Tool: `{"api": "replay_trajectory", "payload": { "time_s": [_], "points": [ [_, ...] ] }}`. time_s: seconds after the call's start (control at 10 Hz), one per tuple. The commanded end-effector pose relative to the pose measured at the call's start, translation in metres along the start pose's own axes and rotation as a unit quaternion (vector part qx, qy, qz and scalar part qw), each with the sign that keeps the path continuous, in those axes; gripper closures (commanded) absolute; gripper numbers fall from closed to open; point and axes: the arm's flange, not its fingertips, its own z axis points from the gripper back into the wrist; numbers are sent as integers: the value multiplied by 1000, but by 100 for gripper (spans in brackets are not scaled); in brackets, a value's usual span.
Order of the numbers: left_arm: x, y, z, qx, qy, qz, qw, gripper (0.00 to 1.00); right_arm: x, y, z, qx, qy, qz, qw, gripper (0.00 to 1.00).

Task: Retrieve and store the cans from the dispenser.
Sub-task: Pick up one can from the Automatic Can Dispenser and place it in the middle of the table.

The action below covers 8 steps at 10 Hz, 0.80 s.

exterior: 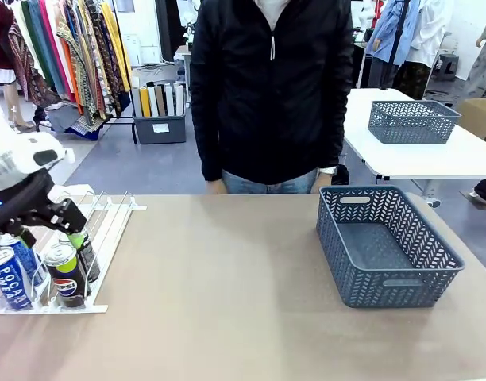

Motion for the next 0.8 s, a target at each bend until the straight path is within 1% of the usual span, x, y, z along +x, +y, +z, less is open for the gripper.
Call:
{"api": "replay_trajectory", "payload": {
  "time_s": [0.0,0.2,0.3,0.7],
  "points": [
    [5,-1,-16,20,30,20,999,0,-3,0,4,-6,7,5,1000,0],
    [9,-8,-39,31,67,15,997,0,-3,0,4,-6,7,5,1000,0],
    [12,-9,-47,34,74,18,997,0,-3,0,4,-6,7,5,1000,0],
    [20,-7,-57,33,71,34,996,0,-3,0,4,-6,7,5,1000,0]
  ]
}}
